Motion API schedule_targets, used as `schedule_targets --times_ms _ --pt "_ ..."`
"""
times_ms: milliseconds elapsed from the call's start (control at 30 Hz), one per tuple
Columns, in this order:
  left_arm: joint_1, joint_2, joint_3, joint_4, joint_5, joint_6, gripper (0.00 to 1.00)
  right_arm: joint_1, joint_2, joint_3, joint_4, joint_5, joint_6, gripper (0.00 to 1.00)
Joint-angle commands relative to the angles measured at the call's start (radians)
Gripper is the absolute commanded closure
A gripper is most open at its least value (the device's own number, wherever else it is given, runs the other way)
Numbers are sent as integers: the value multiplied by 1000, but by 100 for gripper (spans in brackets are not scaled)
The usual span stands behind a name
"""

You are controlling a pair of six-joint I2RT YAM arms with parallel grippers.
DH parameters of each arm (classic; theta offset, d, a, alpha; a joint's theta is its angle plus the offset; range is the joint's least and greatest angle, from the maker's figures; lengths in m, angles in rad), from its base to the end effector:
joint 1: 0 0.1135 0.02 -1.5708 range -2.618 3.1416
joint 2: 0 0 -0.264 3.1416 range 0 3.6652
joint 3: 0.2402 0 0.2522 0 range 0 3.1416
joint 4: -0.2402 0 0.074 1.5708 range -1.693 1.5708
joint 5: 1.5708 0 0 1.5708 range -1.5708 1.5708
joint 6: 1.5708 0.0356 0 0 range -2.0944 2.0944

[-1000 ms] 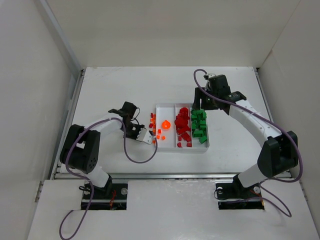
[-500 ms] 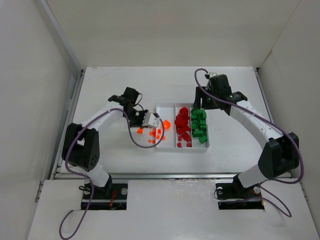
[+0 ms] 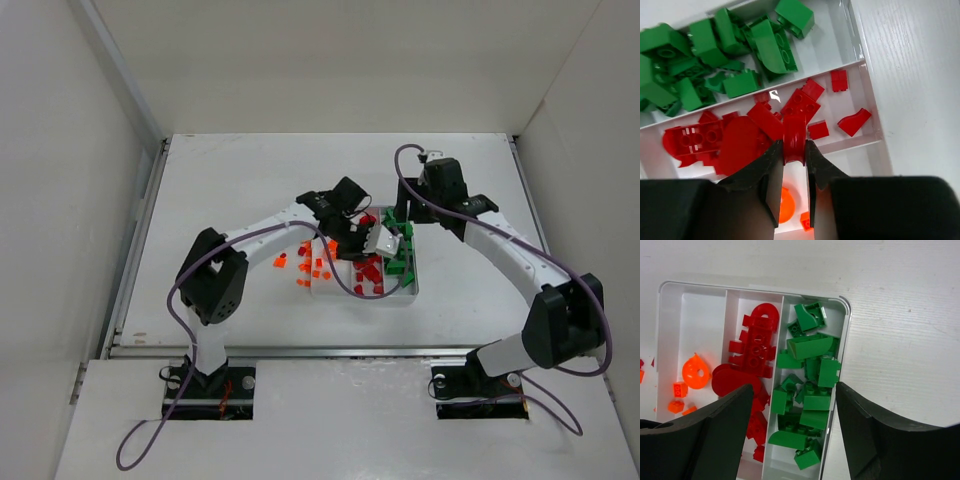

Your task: Sort the legos into containers by color

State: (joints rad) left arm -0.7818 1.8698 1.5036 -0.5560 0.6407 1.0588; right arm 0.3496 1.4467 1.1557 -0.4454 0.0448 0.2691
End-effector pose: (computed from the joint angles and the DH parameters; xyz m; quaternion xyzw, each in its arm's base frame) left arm 0.2759 -0.3039 0.2524 0.7767 0.4650 -0.2539 0.3407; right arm 0.3015 0.1082 0.2891 -0.0277 0.9136 0.1038 0.3921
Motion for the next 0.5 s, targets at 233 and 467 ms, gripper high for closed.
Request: schedule_targets --times_ms 233,467 --pt "-30 3 -3 31 -52 -60 41 -23 -63 -27 70 15 -37 27" --pt "24 -72 -3 42 -111 -153 31 -23 -63 44 34 -6 -57 27"
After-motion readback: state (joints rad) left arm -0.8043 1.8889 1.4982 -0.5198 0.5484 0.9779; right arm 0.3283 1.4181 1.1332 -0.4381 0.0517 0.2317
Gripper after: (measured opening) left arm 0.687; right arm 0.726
